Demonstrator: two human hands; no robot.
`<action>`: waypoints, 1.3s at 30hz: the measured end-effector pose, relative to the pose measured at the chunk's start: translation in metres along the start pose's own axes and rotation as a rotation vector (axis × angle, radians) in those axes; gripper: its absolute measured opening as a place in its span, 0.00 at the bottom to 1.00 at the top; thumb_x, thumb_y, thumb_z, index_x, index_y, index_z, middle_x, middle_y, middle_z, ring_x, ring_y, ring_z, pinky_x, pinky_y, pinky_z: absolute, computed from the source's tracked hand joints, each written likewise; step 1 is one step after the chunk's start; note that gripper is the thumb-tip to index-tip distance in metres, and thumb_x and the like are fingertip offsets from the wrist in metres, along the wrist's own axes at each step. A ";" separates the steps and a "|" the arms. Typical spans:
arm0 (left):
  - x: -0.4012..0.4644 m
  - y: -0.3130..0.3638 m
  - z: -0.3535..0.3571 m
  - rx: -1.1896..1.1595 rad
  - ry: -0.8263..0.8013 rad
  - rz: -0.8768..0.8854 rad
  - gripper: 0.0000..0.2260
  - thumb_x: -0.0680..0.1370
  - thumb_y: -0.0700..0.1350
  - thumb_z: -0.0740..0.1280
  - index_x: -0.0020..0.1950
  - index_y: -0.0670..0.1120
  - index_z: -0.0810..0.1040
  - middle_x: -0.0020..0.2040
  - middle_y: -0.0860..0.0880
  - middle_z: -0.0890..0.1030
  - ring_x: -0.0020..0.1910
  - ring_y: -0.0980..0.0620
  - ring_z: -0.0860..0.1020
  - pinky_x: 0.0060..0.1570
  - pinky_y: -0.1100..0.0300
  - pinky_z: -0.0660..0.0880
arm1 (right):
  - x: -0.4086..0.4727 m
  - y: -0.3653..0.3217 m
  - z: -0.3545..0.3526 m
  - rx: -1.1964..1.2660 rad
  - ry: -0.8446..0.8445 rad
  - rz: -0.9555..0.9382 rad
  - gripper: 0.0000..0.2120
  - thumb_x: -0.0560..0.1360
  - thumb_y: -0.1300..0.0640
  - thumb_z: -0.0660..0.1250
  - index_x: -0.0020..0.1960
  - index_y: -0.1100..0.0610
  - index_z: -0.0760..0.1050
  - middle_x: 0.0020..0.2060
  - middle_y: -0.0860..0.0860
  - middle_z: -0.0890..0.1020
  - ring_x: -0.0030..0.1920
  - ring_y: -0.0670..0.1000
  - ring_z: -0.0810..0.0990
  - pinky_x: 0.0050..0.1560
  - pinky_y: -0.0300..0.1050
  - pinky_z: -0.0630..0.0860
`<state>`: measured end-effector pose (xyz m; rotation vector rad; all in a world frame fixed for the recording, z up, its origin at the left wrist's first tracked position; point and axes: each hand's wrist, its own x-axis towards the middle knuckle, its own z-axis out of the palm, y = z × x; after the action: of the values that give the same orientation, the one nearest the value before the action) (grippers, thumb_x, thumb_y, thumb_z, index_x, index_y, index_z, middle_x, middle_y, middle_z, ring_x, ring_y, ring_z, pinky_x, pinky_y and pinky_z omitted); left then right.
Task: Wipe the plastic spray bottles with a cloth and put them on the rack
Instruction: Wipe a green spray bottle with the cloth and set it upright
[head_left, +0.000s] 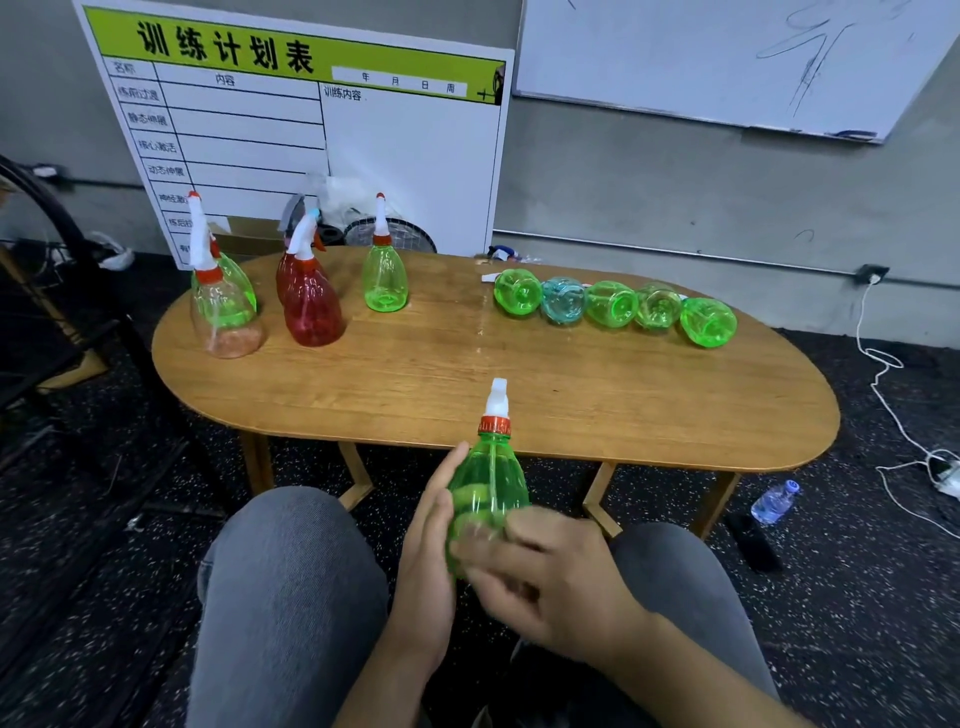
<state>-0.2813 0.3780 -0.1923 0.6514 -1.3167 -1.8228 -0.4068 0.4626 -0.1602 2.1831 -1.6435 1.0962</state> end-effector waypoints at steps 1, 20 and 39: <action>-0.001 0.001 0.001 0.001 -0.007 0.006 0.20 0.89 0.48 0.50 0.76 0.60 0.73 0.65 0.52 0.85 0.63 0.48 0.84 0.61 0.53 0.80 | -0.004 -0.001 -0.001 -0.020 -0.025 -0.045 0.08 0.80 0.56 0.73 0.58 0.53 0.86 0.44 0.46 0.78 0.39 0.44 0.75 0.42 0.33 0.73; 0.003 -0.008 -0.002 0.010 0.016 0.004 0.20 0.90 0.48 0.49 0.77 0.55 0.73 0.62 0.47 0.86 0.62 0.46 0.85 0.56 0.58 0.81 | 0.004 0.002 0.009 -0.032 0.072 0.031 0.09 0.82 0.52 0.69 0.59 0.52 0.86 0.42 0.45 0.77 0.37 0.42 0.72 0.37 0.34 0.71; 0.004 -0.002 0.002 0.005 0.078 0.015 0.19 0.87 0.56 0.55 0.74 0.57 0.76 0.68 0.53 0.83 0.67 0.49 0.82 0.63 0.48 0.79 | 0.031 0.017 0.013 0.026 0.211 0.320 0.12 0.83 0.49 0.65 0.61 0.49 0.85 0.36 0.39 0.70 0.32 0.41 0.70 0.31 0.33 0.66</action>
<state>-0.2851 0.3761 -0.1934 0.7065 -1.2715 -1.7647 -0.4135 0.4258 -0.1532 1.7831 -1.9291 1.3819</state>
